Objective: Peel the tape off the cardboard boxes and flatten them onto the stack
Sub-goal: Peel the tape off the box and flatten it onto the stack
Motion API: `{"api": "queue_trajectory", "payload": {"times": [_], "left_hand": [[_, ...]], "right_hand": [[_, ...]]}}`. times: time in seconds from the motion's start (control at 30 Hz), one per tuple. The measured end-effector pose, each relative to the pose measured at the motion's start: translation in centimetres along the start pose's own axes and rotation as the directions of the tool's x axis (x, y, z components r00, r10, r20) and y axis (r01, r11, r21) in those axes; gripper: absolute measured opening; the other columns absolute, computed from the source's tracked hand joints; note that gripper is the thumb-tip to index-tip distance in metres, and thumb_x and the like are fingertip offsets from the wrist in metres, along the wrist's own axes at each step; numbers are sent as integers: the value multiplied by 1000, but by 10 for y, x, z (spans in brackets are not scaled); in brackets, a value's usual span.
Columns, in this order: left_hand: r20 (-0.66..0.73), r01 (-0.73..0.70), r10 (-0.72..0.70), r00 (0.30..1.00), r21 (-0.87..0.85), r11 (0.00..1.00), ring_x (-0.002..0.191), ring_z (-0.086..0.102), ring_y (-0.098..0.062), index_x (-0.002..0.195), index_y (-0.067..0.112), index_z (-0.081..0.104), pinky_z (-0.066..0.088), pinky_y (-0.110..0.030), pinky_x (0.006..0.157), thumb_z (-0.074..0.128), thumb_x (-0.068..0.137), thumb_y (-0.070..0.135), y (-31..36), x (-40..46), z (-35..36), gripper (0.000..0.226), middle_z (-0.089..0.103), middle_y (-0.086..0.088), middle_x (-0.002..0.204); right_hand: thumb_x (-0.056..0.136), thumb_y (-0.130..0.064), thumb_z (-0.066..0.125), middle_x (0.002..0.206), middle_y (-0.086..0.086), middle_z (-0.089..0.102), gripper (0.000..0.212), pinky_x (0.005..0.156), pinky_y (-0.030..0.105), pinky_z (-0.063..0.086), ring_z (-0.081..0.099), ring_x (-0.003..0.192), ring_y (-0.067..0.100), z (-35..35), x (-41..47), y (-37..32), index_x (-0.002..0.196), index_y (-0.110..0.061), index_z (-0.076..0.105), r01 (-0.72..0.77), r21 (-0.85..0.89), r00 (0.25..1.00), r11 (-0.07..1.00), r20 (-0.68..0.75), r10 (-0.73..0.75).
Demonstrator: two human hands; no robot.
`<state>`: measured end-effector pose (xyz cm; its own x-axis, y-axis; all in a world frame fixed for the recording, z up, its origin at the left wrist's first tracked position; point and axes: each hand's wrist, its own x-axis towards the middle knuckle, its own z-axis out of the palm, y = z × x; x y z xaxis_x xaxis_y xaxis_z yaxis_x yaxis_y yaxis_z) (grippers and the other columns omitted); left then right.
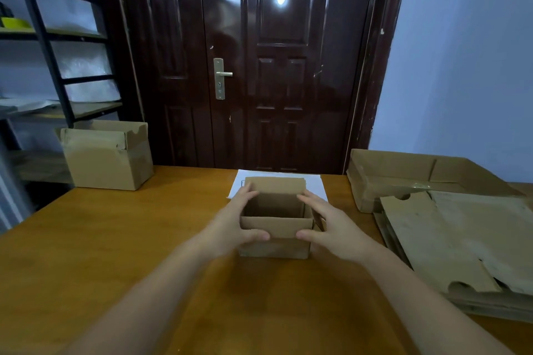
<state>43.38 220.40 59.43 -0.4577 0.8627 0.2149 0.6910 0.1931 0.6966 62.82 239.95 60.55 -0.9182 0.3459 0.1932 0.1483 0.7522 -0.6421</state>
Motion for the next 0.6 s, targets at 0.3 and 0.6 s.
{"api": "queue_trajectory", "payload": {"times": [0.3, 0.6], "left_hand": [[-51, 53, -48, 998, 110, 993, 156, 12, -7, 158, 30, 35, 26, -32, 122, 76, 89, 46, 6, -2, 7, 82, -1, 19, 171], [-27, -103, 123, 992, 390, 915, 150, 3, 7, 150, 35, 50, 13, -30, 125, 38, 107, 53, 8, -28, -30, 49, 32, 17, 165]], "right_hand": [[102, -30, 59, 169, -15, 6, 38, 114, 33, 43, 34, 147, 15, 9, -2, -5, 137, -42, 55, 31, -121, 1000, 992, 8, -31], [101, -12, 56, 162, -16, 29, 33, 116, 26, 35, 27, 151, 15, 4, 4, -7, 107, -44, 59, 33, -173, 997, 984, -67, -45]]}}
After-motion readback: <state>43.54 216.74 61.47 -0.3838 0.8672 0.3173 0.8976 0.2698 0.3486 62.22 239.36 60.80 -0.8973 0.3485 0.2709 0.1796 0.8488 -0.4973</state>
